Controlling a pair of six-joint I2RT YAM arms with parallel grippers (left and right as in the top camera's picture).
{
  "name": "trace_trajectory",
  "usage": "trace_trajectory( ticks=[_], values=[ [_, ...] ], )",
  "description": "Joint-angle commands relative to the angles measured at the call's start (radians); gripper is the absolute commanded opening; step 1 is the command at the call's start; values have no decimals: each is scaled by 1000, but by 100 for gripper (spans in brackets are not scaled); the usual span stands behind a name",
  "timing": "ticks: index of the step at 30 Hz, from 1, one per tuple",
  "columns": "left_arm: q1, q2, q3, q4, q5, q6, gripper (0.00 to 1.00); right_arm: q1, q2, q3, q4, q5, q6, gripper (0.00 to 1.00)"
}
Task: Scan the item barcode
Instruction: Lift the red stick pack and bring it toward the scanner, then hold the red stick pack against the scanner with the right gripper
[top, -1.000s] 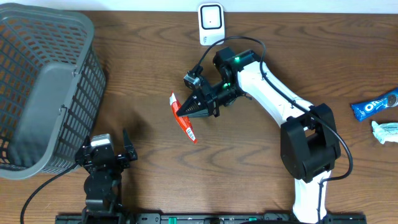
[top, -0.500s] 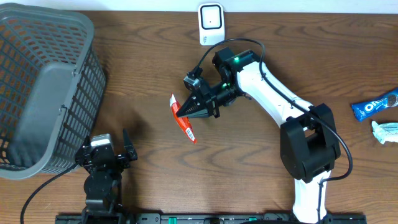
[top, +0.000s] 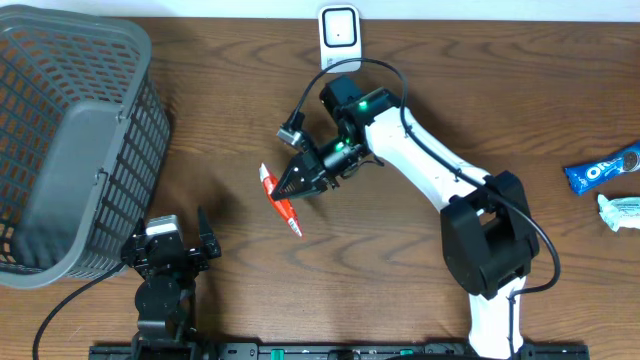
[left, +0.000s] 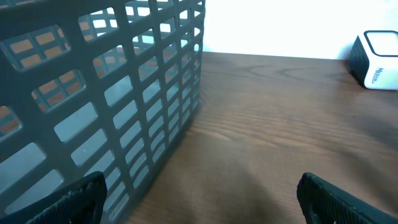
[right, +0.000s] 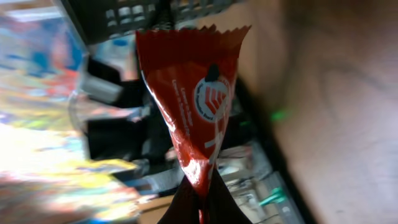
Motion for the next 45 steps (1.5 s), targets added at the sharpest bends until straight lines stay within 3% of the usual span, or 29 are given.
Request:
trace_trajectory(
  ticks=[1,5,14,25,34,45],
  values=[
    [4,-1,-26,-6,-5,16,98,23,-5,-5,47,215,68,1],
    [4,-1,-26,-6,-5,16,98,66,-5,-5,107,495,78,1],
    [4,-1,-26,-6,-5,17,98,164,-5,-5,198,907,77,1],
    [4,-1,-26,-6,-5,16,98,182,-5,-5,340,1304,-109,1],
    [4,-1,-26,-6,-6,16,98,163,-5,-5,526,1495,-278,1],
    [4,-1,-26,-6,-6,16,98,48,-5,-5,822,1505,-579,1]
  ],
)
